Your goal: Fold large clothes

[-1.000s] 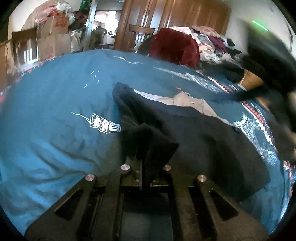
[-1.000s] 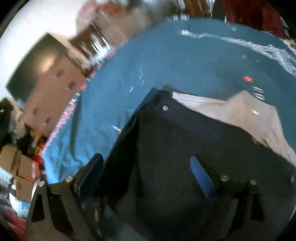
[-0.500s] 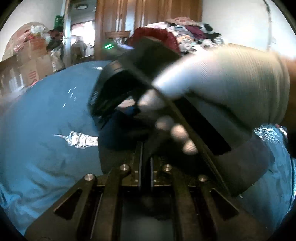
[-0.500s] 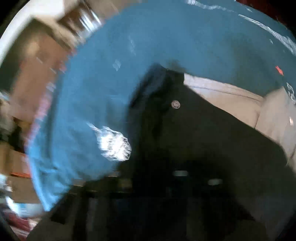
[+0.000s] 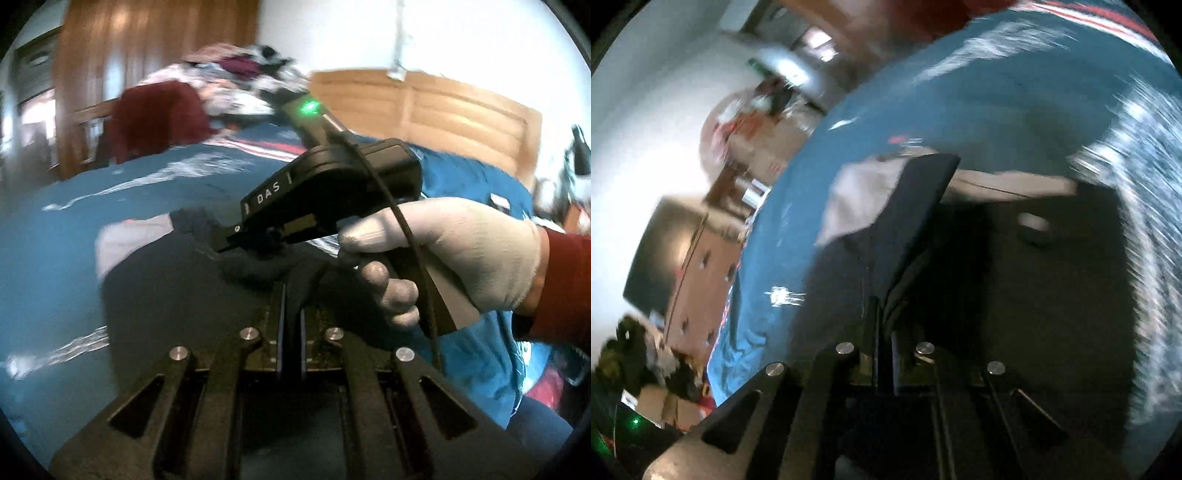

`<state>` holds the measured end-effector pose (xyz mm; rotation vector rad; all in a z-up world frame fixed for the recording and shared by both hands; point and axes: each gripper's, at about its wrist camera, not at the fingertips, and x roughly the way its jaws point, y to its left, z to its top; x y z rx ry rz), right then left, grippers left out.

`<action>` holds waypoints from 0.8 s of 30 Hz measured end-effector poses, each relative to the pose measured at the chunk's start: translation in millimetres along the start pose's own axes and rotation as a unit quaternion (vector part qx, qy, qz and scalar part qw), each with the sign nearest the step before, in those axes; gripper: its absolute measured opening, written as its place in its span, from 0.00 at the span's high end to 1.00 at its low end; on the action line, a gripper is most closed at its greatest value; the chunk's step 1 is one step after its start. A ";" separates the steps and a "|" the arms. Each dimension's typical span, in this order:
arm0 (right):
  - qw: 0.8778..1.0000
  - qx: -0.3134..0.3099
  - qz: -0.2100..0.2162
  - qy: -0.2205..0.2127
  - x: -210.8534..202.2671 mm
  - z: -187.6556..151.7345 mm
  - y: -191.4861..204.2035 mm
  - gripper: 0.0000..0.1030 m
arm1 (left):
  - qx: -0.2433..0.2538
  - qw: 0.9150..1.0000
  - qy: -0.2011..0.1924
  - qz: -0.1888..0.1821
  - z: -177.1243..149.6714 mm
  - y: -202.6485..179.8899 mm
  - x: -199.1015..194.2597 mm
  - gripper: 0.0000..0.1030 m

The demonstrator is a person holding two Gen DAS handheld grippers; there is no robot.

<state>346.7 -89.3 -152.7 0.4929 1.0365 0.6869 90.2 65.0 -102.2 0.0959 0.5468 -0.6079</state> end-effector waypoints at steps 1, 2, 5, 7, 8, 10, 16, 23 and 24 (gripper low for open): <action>1.000 0.013 0.001 -0.006 -9.6 -1.9 -16.7 0.95 | 0.006 1.000 0.008 -0.009 2.2 -6.5 10.0 0.96; 1.000 0.019 0.004 -0.012 -17.0 -4.2 -24.7 0.95 | 0.009 1.000 0.013 -0.014 2.2 -10.7 14.6 0.96; 0.999 0.027 0.018 -0.035 -38.0 -2.4 -42.3 0.95 | 0.015 0.999 0.019 -0.028 7.6 -28.2 24.9 0.95; 0.998 0.029 0.027 -0.048 -50.7 -2.9 -50.3 0.95 | 0.016 0.999 0.015 -0.039 13.5 -30.4 26.9 0.94; 0.998 0.029 0.027 -0.053 -58.1 -4.9 -54.2 0.95 | 0.016 0.999 0.016 -0.044 14.3 -34.8 29.9 0.94; 0.997 0.032 0.025 -0.061 -71.4 -9.4 -67.8 0.95 | 0.021 0.998 0.028 -0.052 6.1 -43.1 44.1 0.91; 0.994 0.101 -0.010 -0.033 -46.0 -34.9 -132.5 0.95 | 0.011 0.987 0.145 -0.072 -40.7 -41.9 110.7 0.88; 0.992 0.120 0.025 -0.019 -47.7 -41.9 -154.9 0.91 | 0.025 0.989 0.133 -0.063 -31.5 -43.3 59.2 0.71; 0.992 0.120 0.028 -0.014 -51.8 -45.1 -157.0 0.90 | 0.024 0.991 0.121 -0.059 -31.9 -38.3 36.6 0.69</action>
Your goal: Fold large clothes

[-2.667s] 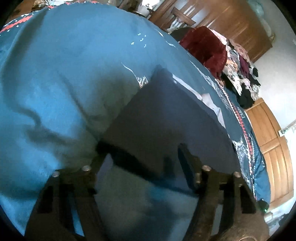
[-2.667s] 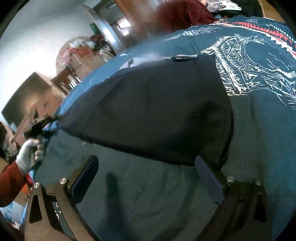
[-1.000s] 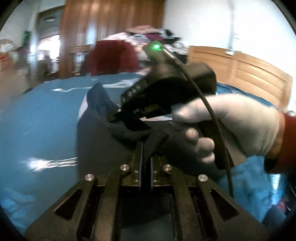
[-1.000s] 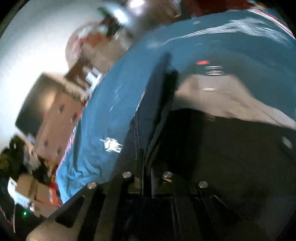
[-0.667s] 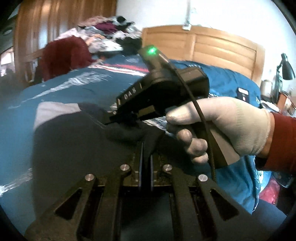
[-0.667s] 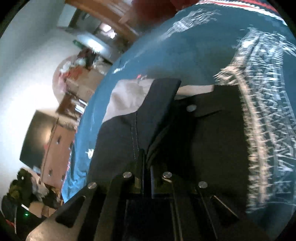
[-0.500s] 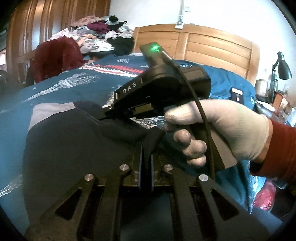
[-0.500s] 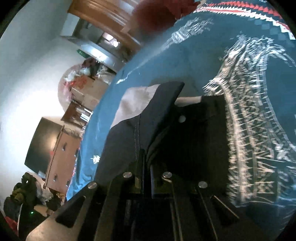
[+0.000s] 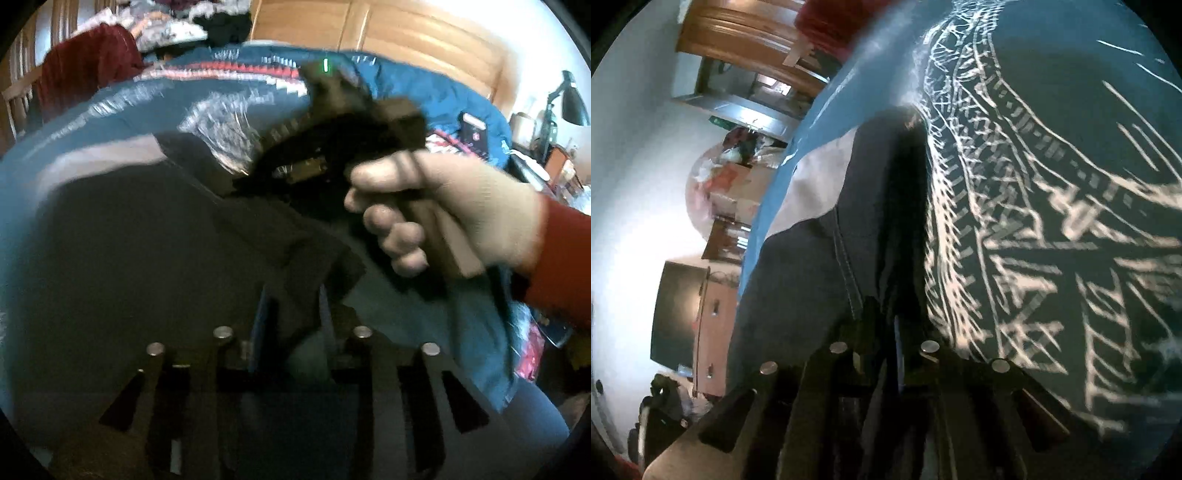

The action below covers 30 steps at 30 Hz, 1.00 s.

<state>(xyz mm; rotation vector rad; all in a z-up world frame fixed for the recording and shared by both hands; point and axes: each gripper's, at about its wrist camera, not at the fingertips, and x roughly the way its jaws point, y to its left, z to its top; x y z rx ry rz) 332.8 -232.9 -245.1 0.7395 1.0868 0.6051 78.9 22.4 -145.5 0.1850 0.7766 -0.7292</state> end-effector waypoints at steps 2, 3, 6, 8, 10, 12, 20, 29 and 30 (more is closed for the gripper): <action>1.000 0.003 0.006 0.005 -10.0 -5.1 -5.3 0.78 | -0.006 1.000 -0.014 0.011 -8.5 5.9 -25.2 0.65; 1.000 0.004 0.013 0.006 -16.1 -10.0 -4.2 0.72 | -0.011 0.999 -0.023 0.022 -15.5 10.2 -40.7 0.64; 1.000 -0.005 0.017 0.011 -32.4 -29.4 3.9 0.50 | -0.039 0.997 -0.038 0.058 -34.8 29.3 -70.8 0.58; 1.000 -0.012 0.013 0.021 -36.8 -42.3 12.4 0.42 | -0.060 0.994 -0.037 0.081 -45.2 44.8 -76.2 0.55; 0.999 -0.022 0.006 0.029 -40.7 -58.5 20.6 0.39 | -0.088 0.990 -0.025 0.105 -55.3 61.9 -71.7 0.55; 0.999 -0.025 0.007 0.028 -44.6 -72.0 24.4 0.39 | -0.100 0.988 -0.016 0.116 -60.1 74.1 -63.1 0.55; 0.999 -0.036 -0.024 0.033 -25.3 -94.1 25.4 0.97 | -0.092 0.986 0.010 0.142 -47.7 94.0 -11.0 0.56; 0.999 -0.036 -0.017 0.012 -33.1 -94.4 -2.0 1.00 | 0.048 0.979 0.074 0.183 -68.1 84.8 -20.3 0.54; 0.999 -0.039 -0.015 0.010 -33.0 -95.8 -1.8 1.00 | 0.040 0.982 0.072 0.172 -66.5 81.4 -29.9 0.55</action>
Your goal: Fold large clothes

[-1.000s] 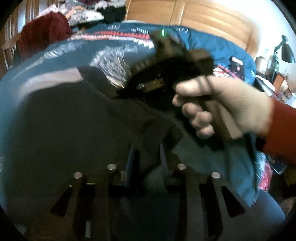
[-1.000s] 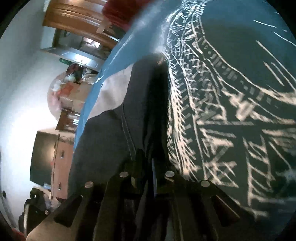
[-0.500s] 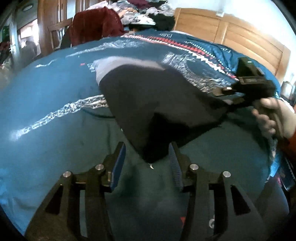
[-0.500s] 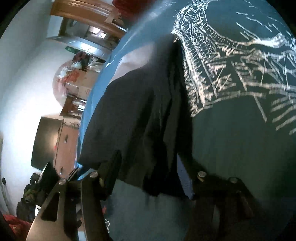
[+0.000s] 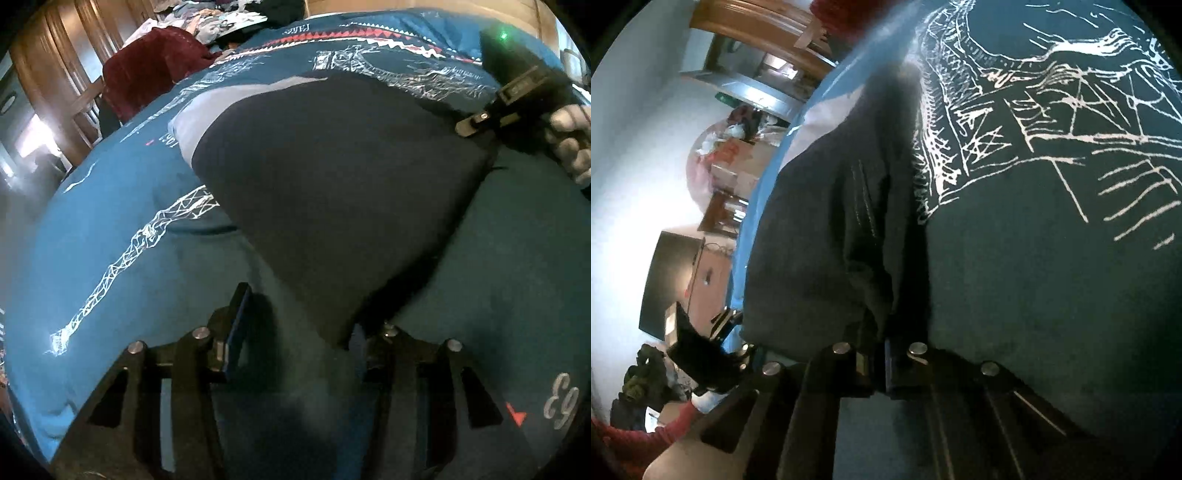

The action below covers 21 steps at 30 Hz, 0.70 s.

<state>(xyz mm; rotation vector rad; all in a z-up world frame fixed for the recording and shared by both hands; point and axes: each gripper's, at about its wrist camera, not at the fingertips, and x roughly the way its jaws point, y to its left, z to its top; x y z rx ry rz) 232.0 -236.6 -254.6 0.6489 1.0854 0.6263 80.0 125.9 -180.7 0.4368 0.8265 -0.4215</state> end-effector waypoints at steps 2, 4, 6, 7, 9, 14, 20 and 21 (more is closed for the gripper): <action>1.000 -0.003 0.004 -0.004 1.2 -2.0 -1.3 1.00 | -0.013 0.999 -0.020 -0.022 -0.5 1.3 -26.3 0.59; 1.000 -0.003 0.008 -0.007 -2.1 -6.4 -8.3 1.00 | -0.050 0.996 -0.068 -0.043 4.7 9.3 -61.0 0.59; 1.000 -0.005 0.009 -0.010 -2.7 -8.5 -9.6 1.00 | -0.074 0.991 -0.106 -0.038 18.8 17.9 -75.1 0.59; 1.000 -0.005 0.009 -0.012 -1.5 -9.8 -8.3 1.00 | -0.082 0.989 -0.122 -0.034 28.0 21.4 -74.7 0.59; 1.000 -0.004 0.011 -0.013 -2.8 -11.5 -11.6 1.00 | -0.082 0.988 -0.132 -0.021 45.1 23.8 -52.4 0.58; 1.000 -0.009 0.009 -0.010 -4.9 -12.9 -8.6 1.00 | -0.020 0.999 -0.024 0.007 25.0 10.4 52.4 0.48; 1.000 -0.013 0.020 -0.020 -6.8 -15.5 -12.0 1.00 | -0.079 0.987 -0.141 -0.017 74.2 38.5 -5.7 0.55; 0.999 -0.014 0.020 -0.021 -6.9 -16.2 -12.4 1.00 | -0.088 0.984 -0.152 -0.012 88.5 49.3 5.1 0.51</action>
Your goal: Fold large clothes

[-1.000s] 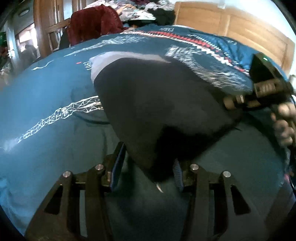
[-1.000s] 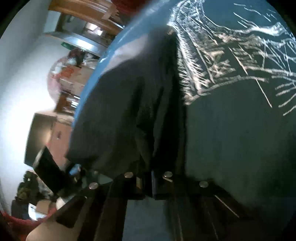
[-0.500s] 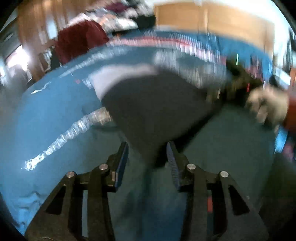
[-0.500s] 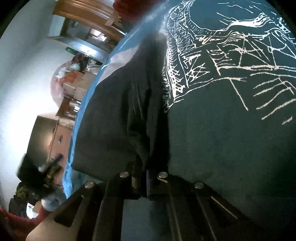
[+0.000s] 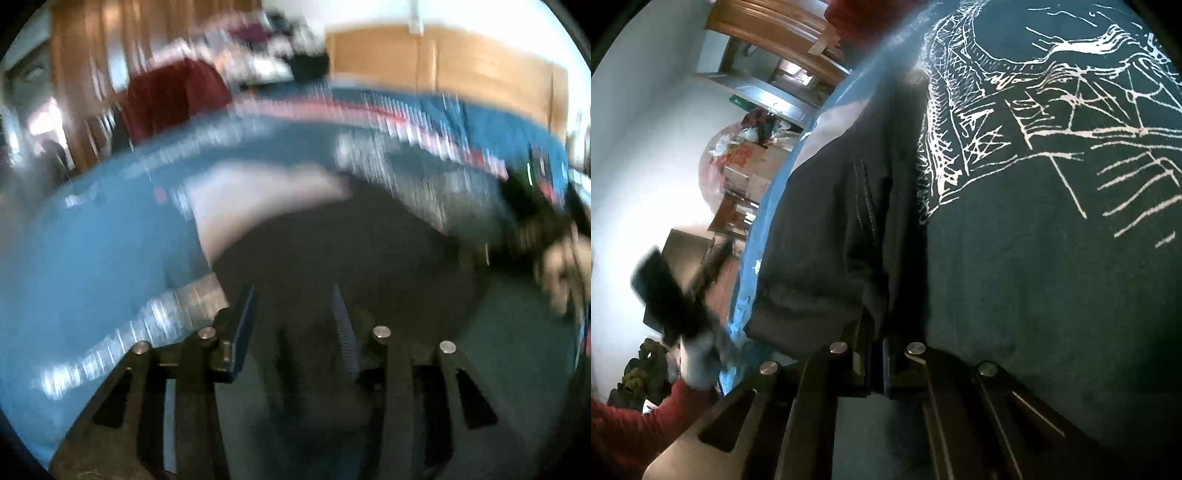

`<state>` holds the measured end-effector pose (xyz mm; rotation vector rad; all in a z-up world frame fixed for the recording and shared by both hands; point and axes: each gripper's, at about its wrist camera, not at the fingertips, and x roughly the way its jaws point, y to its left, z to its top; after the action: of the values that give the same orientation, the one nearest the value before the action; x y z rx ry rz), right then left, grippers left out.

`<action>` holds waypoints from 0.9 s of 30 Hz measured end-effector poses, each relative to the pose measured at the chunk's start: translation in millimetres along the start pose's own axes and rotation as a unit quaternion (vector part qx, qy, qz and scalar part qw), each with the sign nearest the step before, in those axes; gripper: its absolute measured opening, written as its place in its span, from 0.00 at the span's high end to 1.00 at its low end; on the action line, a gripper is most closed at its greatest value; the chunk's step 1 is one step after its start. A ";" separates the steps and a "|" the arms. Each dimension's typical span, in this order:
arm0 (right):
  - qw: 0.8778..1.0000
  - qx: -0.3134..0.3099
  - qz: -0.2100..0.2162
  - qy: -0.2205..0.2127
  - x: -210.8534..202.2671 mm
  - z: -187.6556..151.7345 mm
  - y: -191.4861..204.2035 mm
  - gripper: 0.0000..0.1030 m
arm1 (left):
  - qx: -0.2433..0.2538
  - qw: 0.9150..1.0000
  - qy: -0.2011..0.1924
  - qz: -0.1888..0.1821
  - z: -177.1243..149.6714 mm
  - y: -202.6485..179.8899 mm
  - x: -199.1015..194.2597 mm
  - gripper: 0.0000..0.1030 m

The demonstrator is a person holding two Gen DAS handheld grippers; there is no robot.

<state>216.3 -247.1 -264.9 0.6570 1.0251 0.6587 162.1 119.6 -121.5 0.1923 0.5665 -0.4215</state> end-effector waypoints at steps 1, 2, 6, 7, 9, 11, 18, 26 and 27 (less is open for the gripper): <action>1.000 -0.001 0.000 -0.001 -0.1 -0.5 -0.2 1.00 | -0.001 1.000 0.005 0.012 8.5 9.7 25.7 0.47; 1.000 -0.002 -0.001 -0.001 -0.5 -1.1 -0.4 1.00 | 0.004 1.000 0.015 0.026 10.6 16.8 47.2 0.48; 1.000 -0.009 -0.002 -0.003 -1.7 -3.1 0.6 1.00 | -0.012 0.992 0.122 0.038 -6.3 49.2 128.0 0.43; 1.000 -0.012 -0.002 -0.004 -2.4 -4.1 1.3 1.00 | -0.008 0.992 0.121 0.035 0.3 50.9 122.3 0.45; 1.000 -0.014 0.004 -0.006 -2.5 -5.1 0.1 1.00 | -0.003 0.996 0.082 0.039 25.0 57.9 106.5 0.56; 1.000 -0.012 0.013 -0.006 -2.2 -5.9 -1.3 1.00 | -0.021 0.998 0.034 0.042 46.8 70.4 100.9 0.56; 1.000 -0.012 0.016 -0.010 -2.2 -7.3 -2.1 1.00 | -0.021 0.987 0.151 0.051 34.9 112.2 223.9 0.42; 0.987 -0.087 -0.110 -0.084 -62.0 23.2 38.6 0.57 | -0.008 0.999 0.037 -0.022 1.6 51.0 24.8 0.49; 0.977 -0.097 -0.162 -0.103 -67.9 35.1 37.5 0.55 | -0.003 0.998 0.043 -0.041 -19.5 33.7 5.9 0.48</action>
<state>216.5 -280.9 -186.8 0.3664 0.8379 0.3884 172.0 153.5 -138.9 0.1832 0.6607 -0.4922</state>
